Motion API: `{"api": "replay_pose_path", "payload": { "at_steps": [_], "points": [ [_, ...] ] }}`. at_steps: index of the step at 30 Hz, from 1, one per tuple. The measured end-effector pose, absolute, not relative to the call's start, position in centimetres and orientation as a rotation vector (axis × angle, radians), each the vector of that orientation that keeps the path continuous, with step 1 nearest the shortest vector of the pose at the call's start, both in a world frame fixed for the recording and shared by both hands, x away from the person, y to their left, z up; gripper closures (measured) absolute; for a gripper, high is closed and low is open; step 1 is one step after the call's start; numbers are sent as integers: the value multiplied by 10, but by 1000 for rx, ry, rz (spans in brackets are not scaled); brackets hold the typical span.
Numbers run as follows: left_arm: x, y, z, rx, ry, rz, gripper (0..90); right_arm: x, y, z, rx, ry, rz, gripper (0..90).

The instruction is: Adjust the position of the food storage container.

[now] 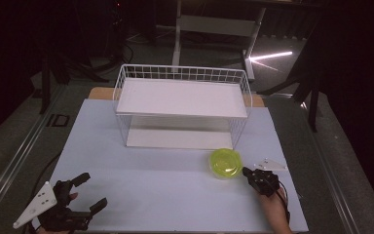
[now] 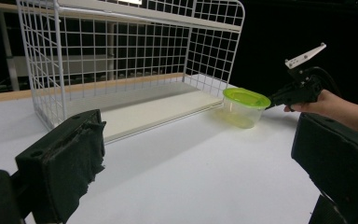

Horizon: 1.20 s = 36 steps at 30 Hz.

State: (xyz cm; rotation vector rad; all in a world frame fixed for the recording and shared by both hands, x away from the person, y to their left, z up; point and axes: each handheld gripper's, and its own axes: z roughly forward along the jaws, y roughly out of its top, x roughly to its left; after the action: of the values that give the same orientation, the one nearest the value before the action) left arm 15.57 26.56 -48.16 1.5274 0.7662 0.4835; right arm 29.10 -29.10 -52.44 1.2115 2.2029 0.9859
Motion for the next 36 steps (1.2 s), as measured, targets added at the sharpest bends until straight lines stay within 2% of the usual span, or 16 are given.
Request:
{"api": "replay_pose_path", "payload": {
  "at_steps": [26,36],
  "points": [
    [155,265,-482,1528,768,487,35,300,-234,-529,1152,2314,1065,898],
    [156,264,-482,1539,769,482,35,309,-236,-528,1219,2263,1085,897]
  ]
}}
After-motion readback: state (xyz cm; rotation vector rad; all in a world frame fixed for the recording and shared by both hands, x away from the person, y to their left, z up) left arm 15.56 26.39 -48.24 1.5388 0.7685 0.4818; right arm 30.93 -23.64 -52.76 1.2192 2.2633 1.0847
